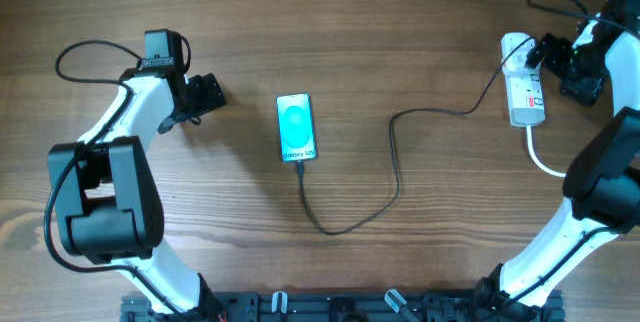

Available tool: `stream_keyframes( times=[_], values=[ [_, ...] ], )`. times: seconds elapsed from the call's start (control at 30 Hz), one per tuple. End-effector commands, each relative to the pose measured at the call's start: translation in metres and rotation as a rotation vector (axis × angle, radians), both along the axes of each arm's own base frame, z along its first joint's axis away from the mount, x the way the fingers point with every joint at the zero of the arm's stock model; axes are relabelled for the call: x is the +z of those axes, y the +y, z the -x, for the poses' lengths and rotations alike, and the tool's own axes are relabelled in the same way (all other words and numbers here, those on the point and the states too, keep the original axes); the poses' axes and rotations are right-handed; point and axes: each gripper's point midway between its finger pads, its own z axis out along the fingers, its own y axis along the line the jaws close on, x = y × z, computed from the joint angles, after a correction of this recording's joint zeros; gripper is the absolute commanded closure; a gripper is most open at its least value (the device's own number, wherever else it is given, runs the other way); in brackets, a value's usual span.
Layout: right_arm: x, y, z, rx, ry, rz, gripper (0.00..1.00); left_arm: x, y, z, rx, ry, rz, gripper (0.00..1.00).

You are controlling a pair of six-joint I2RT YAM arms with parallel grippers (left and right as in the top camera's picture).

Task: Plug charger to phone and switch on socket
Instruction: 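Press down the socket switch beside the charger with the right gripper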

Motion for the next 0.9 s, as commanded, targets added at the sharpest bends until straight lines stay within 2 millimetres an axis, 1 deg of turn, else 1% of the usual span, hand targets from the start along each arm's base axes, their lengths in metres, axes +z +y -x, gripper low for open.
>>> stream_keyframes(
  times=[0.0, 0.13, 0.2, 0.3, 0.37, 0.57, 0.73, 0.87],
  values=[
    [-0.004, 0.001, -0.004, -0.013, -0.015, -0.008, 0.00, 0.005, 0.004, -0.005, -0.011, -0.013, -0.019, 0.00],
    [-0.001, 0.012, -0.012, 0.006, -0.056, -0.066, 0.00, 0.005, 0.004, -0.004, -0.011, -0.012, -0.019, 0.00],
    [0.000, 0.011, -0.012, 0.001, -0.057, -0.067, 0.00, 0.005, 0.005, -0.005, -0.010, -0.013, -0.020, 0.00],
    [0.002, 0.020, -0.015, 0.009, -0.077, -0.117, 0.00, 0.005, 0.005, -0.005, -0.010, -0.013, -0.020, 0.00],
    [0.002, 0.021, -0.015, 0.009, -0.079, -0.122, 0.01, 0.005, 0.005, -0.005, -0.010, -0.013, -0.020, 0.00],
    [0.008, 0.018, -0.020, 0.009, -0.097, -0.111, 0.00, 0.005, 0.005, -0.004, -0.010, -0.012, -0.020, 0.00],
    [0.004, -0.003, -0.013, -0.070, -0.048, -0.008, 0.00, 0.005, 0.005, -0.005, -0.010, -0.013, -0.020, 0.00],
    [0.003, -0.006, -0.013, -0.088, -0.049, 0.006, 0.00, 0.005, 0.005, -0.005, -0.010, -0.013, -0.020, 0.00]
  ],
)
